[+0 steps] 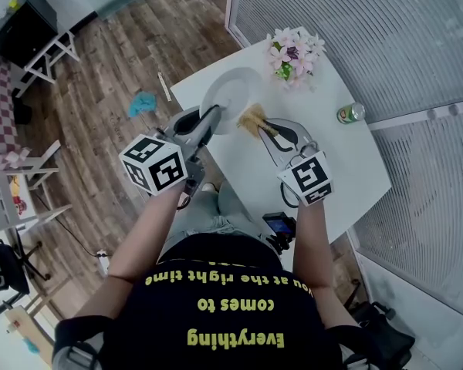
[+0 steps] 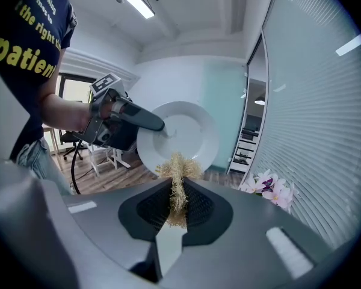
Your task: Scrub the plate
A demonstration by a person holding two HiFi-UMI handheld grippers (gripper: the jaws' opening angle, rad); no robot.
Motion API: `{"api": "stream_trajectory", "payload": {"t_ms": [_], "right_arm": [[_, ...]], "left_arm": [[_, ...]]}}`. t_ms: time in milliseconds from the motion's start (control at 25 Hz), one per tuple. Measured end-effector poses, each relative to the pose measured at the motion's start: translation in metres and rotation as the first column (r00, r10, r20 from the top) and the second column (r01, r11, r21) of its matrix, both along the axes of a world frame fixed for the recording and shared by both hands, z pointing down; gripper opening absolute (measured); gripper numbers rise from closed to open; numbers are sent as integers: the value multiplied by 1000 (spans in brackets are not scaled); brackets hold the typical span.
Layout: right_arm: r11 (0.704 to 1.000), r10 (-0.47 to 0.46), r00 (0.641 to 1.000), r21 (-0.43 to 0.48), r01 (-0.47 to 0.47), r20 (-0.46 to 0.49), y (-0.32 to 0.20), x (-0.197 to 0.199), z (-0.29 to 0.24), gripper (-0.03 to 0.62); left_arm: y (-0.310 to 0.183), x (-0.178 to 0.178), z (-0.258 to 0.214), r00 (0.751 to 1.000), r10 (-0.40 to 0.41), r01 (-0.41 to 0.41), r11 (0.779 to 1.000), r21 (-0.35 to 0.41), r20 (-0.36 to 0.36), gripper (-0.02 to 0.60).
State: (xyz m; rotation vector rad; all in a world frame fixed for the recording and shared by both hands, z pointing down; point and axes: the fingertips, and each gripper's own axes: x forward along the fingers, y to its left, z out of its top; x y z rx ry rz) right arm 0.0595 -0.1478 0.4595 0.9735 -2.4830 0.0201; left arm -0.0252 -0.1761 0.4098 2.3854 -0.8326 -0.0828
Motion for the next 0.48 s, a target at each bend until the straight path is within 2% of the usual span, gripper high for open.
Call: {"api": "stream_trajectory", "payload": {"t_ms": [480], "right_arm": [[986,-166,985,5,166,40,25,-42,-9,32]], "left_arm": [[1,-1,-1,1000,-6,6,1000,6,7,20]]}}
